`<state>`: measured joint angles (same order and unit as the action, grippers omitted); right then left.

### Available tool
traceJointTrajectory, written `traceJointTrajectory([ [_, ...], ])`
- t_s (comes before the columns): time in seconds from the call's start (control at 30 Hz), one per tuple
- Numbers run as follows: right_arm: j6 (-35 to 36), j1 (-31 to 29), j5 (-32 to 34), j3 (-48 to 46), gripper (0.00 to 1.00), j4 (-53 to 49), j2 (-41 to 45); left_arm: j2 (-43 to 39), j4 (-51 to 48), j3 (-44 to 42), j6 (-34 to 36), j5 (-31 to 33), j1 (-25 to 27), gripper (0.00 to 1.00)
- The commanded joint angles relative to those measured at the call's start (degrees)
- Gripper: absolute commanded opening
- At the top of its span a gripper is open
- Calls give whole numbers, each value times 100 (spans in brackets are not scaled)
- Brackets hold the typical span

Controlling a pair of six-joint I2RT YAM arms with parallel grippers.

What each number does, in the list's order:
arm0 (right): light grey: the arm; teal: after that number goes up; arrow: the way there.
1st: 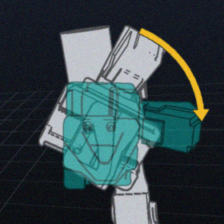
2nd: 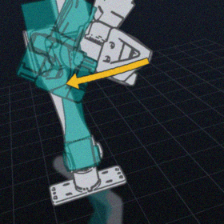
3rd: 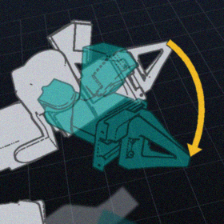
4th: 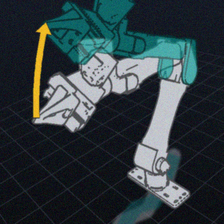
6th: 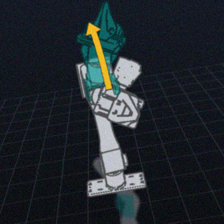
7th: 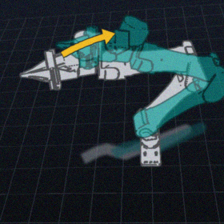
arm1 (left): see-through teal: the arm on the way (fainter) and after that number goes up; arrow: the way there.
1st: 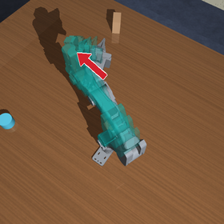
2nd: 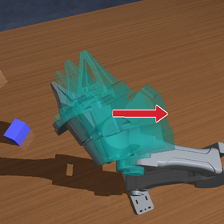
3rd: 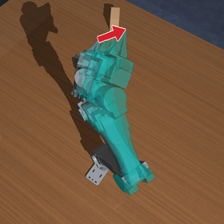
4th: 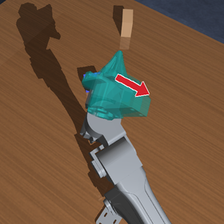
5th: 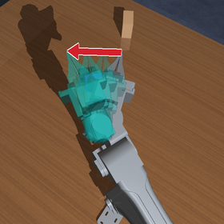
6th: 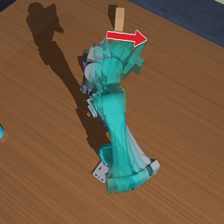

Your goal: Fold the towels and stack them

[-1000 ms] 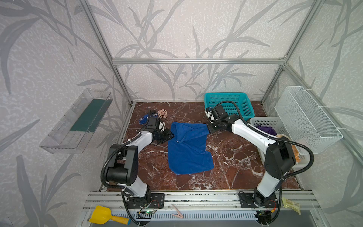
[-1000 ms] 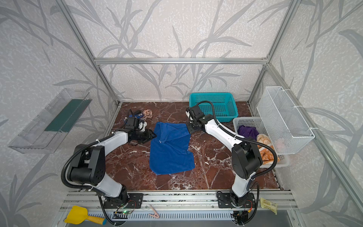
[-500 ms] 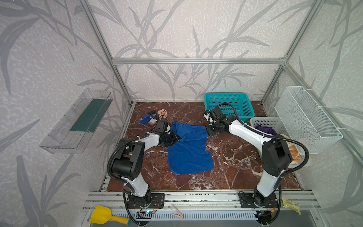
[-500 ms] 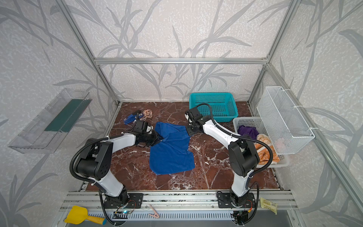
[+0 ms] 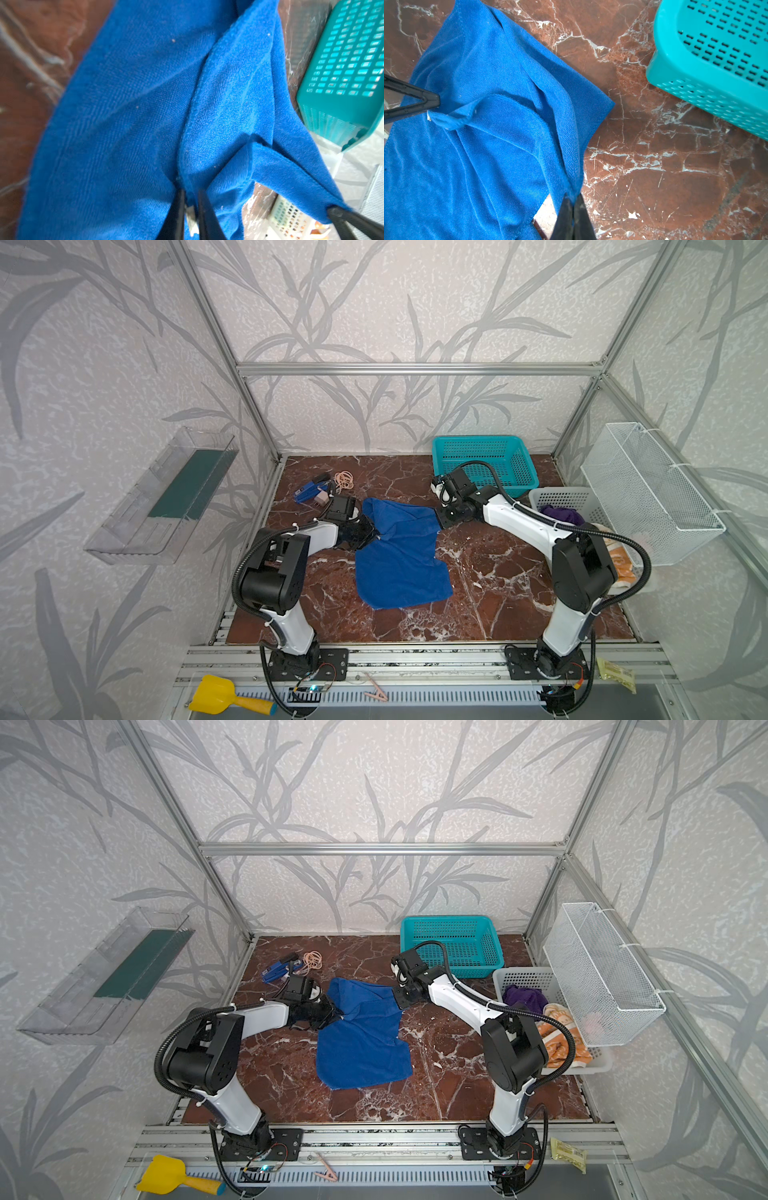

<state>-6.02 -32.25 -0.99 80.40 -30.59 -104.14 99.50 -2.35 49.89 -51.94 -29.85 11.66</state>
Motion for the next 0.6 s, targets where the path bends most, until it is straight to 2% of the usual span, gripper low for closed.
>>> traceJointTrajectory([
  [0.0, -9, 8, 37, -73, 3, 37, 15, -229, -310, 171, 115, 103, 29, 4],
  [0.07, 12, 8, 71, -91, 4, 50, 49, -340, -575, 315, 263, 161, 21, 0],
  [0.3, 35, 8, -75, -219, 10, 78, 180, -707, -1394, 740, 710, 216, -67, 0],
  [0.57, -73, 4, -1284, -644, 22, 408, 241, -1067, -2142, 1148, 1258, 225, -327, 0],
])
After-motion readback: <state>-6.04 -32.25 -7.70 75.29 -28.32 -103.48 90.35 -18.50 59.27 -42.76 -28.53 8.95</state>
